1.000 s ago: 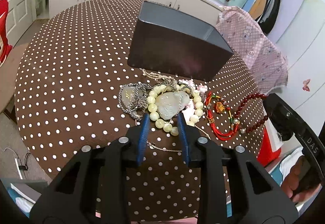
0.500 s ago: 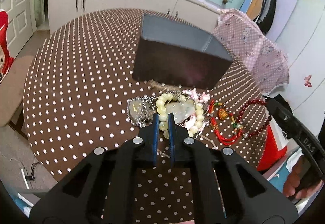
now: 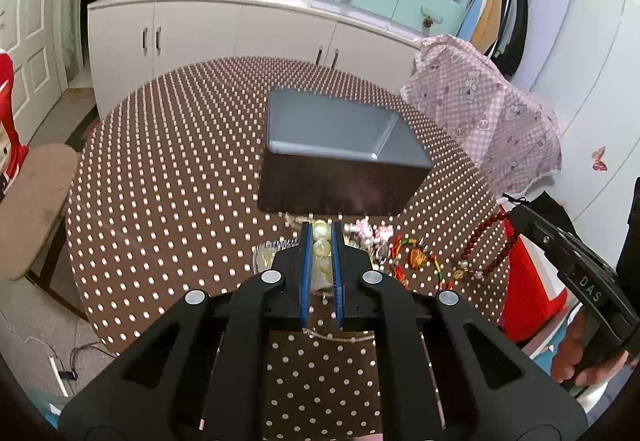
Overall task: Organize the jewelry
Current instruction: 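Grasp the cream bead bracelet with the left gripper while the right lifts the red bracelet, then carry both bracelets over the tin box and open the right gripper to drop the red one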
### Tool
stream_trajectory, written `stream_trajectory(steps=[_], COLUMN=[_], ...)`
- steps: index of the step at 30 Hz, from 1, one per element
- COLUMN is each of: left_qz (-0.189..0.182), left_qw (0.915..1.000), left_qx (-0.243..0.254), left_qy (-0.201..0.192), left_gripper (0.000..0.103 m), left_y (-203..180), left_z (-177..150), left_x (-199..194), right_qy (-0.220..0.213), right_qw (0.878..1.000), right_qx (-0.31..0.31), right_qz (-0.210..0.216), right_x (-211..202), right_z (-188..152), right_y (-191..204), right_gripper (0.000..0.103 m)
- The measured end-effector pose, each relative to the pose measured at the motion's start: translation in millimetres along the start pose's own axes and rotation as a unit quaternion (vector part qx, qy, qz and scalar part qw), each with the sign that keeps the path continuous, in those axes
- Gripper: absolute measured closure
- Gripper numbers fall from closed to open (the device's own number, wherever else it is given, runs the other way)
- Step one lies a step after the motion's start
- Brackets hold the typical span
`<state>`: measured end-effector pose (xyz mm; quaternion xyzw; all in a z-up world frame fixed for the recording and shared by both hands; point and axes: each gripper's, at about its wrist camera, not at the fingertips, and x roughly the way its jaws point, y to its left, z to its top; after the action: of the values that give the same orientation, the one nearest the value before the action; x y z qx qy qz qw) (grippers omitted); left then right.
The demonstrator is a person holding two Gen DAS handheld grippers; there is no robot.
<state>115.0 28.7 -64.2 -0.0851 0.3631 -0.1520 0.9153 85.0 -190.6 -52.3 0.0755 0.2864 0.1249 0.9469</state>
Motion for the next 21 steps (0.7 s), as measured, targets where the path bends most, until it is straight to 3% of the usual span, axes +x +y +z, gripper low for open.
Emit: stream_trajectory(steps=[21], left_qz=[-0.007], left_qw=[0.9967], left_qx=[0.046], left_qy=[-0.066], left_gripper=[0.094], left_y=[-25], left_z=[66], left_x=[-32], right_qy=[-0.036], right_qw=[0.998], right_qx=[-0.039], right_qz=[0.022], right_x=[-4], right_z=[48], right_y=[11], right_gripper=[0.097])
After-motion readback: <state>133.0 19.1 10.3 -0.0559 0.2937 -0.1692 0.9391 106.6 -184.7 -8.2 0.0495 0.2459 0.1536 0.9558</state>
